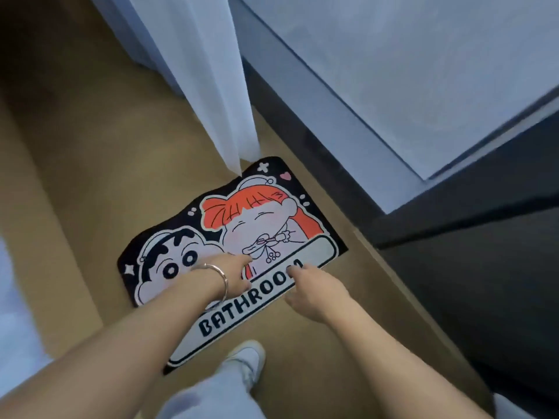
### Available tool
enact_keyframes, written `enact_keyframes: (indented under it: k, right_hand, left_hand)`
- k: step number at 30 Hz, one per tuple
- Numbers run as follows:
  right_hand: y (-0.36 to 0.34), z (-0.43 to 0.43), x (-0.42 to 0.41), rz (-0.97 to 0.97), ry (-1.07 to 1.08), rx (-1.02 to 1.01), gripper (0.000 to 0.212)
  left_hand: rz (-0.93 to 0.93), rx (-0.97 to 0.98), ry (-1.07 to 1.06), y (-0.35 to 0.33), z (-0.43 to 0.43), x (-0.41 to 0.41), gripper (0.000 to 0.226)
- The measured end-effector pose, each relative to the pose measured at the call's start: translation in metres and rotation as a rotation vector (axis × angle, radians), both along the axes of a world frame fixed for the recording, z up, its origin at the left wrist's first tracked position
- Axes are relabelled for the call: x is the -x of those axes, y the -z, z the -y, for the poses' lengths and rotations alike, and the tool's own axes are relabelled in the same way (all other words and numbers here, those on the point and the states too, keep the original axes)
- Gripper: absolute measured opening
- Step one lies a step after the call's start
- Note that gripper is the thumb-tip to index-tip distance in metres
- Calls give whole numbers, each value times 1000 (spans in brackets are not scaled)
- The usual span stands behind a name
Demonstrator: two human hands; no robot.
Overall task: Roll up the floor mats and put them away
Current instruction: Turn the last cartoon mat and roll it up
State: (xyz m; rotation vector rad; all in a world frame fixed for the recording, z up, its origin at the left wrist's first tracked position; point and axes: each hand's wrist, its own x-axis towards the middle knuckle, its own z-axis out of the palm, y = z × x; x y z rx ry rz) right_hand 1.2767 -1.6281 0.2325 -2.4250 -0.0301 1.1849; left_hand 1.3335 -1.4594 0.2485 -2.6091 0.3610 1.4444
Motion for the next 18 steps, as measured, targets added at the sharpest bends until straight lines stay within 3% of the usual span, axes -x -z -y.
enact_keyframes:
  k: [3, 9, 13, 18]
  right_hand:
    - [74, -26, -34, -12, -29, 31, 63]
    - [228, -45, -114, 47, -12, 278, 128]
    - [260, -46, -138, 43, -87, 320, 137]
    - [255, -52, -136, -17, -73, 346, 140]
  left_hand:
    - [-15, -55, -65, 72, -31, -6, 81]
    - [-2, -79, -351, 220, -74, -20, 108]
    - [96, -90, -355, 261, -90, -15, 117]
    - [89, -63, -405, 254, -81, -17, 103]
